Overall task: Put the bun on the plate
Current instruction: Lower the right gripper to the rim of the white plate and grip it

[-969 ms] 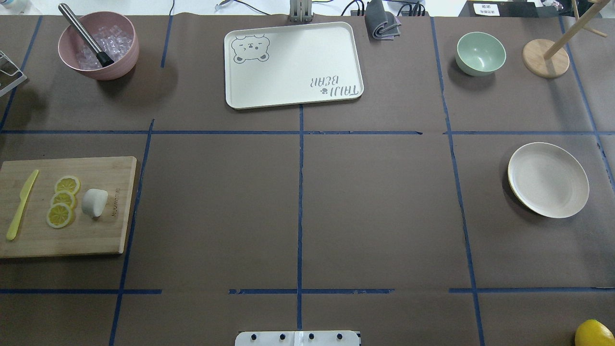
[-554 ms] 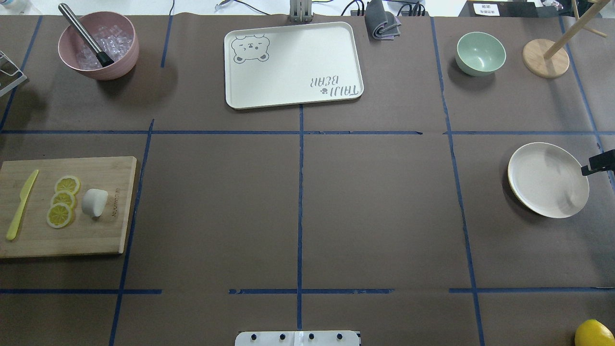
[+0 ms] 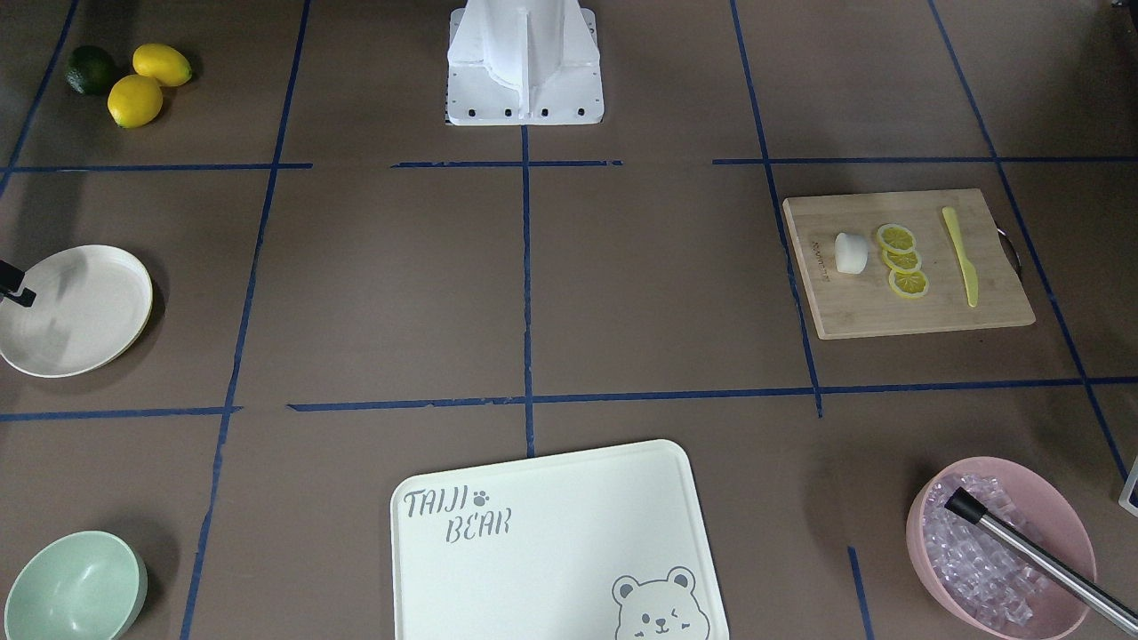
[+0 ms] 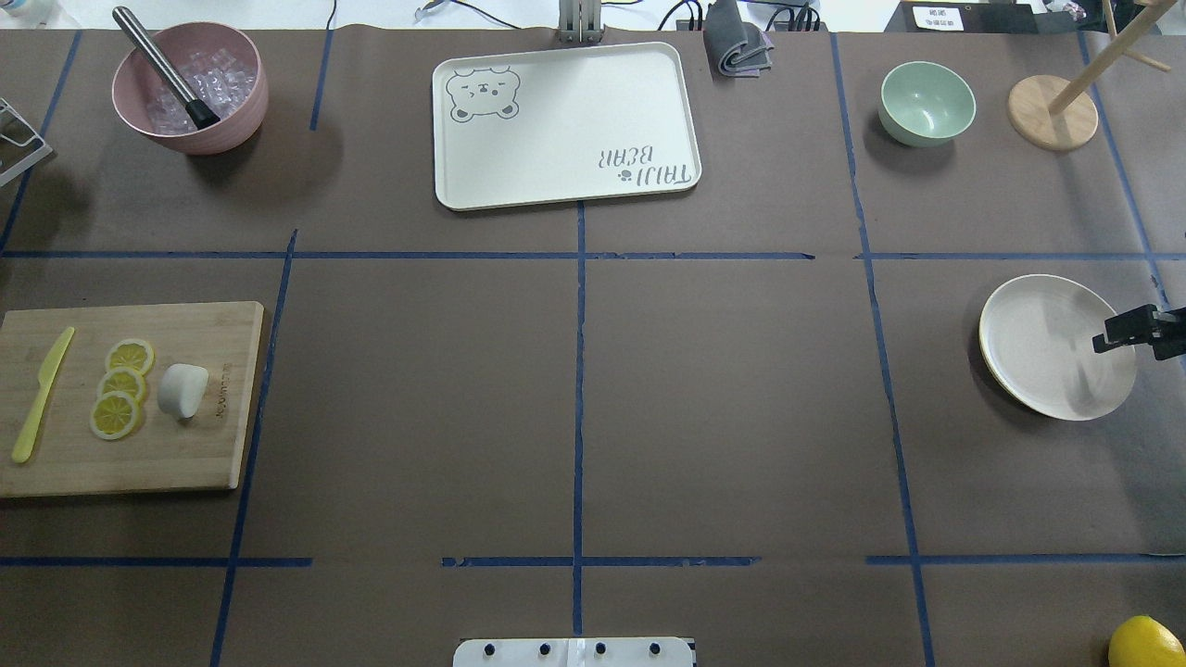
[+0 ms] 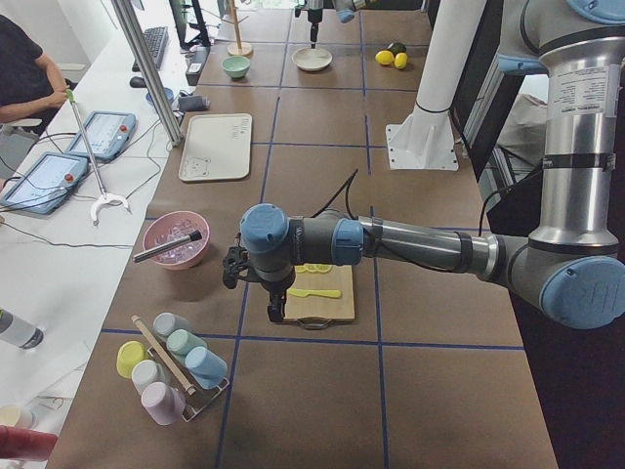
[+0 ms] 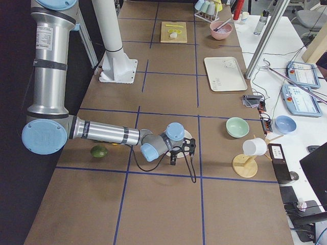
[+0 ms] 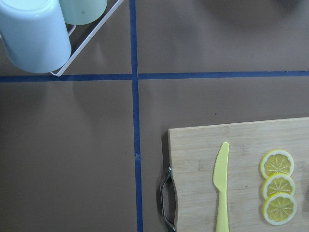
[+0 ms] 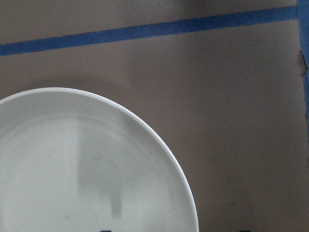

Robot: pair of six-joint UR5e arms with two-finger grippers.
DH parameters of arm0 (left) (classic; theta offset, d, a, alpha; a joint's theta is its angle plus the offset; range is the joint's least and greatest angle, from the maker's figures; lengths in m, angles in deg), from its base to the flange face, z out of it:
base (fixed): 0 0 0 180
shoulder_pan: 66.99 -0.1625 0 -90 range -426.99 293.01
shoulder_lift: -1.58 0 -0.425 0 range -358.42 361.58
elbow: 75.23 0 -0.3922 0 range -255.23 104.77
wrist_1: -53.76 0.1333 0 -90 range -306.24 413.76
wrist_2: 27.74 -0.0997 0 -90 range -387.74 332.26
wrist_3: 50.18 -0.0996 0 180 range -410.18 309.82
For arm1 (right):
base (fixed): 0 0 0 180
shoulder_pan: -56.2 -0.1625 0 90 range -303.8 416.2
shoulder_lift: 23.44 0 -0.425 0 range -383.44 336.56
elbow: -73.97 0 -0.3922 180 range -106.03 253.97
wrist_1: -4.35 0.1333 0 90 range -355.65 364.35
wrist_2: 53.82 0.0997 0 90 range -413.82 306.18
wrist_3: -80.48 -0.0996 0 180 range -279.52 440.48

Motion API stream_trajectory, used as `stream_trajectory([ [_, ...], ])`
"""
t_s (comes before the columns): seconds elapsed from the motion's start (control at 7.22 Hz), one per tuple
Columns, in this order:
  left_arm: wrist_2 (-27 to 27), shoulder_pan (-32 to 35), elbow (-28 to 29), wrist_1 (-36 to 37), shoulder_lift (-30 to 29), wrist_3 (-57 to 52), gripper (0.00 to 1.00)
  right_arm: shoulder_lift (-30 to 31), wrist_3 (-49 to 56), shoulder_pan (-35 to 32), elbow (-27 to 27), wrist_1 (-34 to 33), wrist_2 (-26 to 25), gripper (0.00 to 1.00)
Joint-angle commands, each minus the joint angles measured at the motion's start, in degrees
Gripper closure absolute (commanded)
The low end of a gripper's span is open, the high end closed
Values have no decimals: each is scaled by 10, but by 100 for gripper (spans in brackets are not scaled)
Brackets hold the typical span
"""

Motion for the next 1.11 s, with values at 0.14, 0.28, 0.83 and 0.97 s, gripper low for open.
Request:
stream_trajectory([
  [0.14, 1, 0, -2, 0, 0, 0, 0, -2, -3, 3, 8, 0, -1, 34],
  [0.28, 1, 1, -2, 0, 0, 0, 0, -2, -4, 4, 8, -1, -1, 50],
  [0.83, 1, 1, -3, 0, 1, -1, 0, -2, -5, 4, 5, 0, 2, 100],
  [0.97, 1, 0, -3, 0, 0, 0, 0, -3, -8, 3, -11, 0, 8, 100],
])
